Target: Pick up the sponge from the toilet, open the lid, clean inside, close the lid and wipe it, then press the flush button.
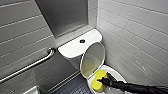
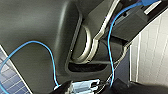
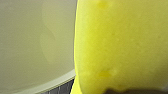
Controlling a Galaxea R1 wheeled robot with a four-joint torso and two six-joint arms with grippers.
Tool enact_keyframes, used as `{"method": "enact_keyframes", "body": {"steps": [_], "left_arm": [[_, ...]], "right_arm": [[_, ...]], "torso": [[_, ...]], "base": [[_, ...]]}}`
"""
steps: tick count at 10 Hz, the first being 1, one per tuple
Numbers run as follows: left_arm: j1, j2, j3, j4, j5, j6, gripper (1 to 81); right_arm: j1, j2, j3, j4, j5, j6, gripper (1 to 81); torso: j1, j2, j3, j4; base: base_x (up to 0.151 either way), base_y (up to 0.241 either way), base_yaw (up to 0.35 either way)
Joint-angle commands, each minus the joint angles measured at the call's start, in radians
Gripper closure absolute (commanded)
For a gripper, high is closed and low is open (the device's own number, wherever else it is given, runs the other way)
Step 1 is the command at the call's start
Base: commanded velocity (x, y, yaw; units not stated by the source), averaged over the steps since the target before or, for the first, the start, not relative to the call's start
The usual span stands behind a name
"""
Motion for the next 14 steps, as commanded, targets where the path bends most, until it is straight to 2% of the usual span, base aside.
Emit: {"method": "enact_keyframes", "body": {"steps": [1,2,4,8,12,14], "left_arm": [[0.031,-0.018,0.016,0.009,0.061,0.001,1.0],[0.028,-0.017,0.016,0.009,0.061,0.001,1.0],[0.028,-0.017,0.016,0.009,0.061,0.001,1.0],[0.02,-0.012,0.016,0.016,0.061,0.001,1.0],[0.02,-0.009,0.016,0.019,0.061,0.001,1.0],[0.02,-0.008,0.016,0.019,0.061,0.002,1.0]], "right_arm": [[0.12,0.119,-0.128,0.013,-0.135,0.003,81.1],[0.112,0.145,-0.151,0.004,-0.162,0.003,81.1],[0.057,0.172,-0.196,0.002,-0.167,-0.008,81.1],[-0.087,0.037,-0.047,-0.011,-0.136,-0.006,81.1],[-0.162,-0.042,0.006,-0.01,-0.115,-0.006,81.1],[-0.19,-0.139,0.095,-0.007,-0.089,-0.005,81.1]], "torso": [[0.0,0.0,0.0,0.0],[0.0,0.0,0.0,0.0],[0.0,0.0,0.0,0.0],[0.0,0.0,0.0,0.0],[0.0,0.0,0.0,0.0],[0.0,0.0,0.0,0.0]], "base": [[0.0,0.0,0.0],[0.0,0.0,0.0],[0.0,0.0,0.0],[0.0,0.0,0.0],[0.0,0.0,0.0],[0.0,0.0,0.0]]}}
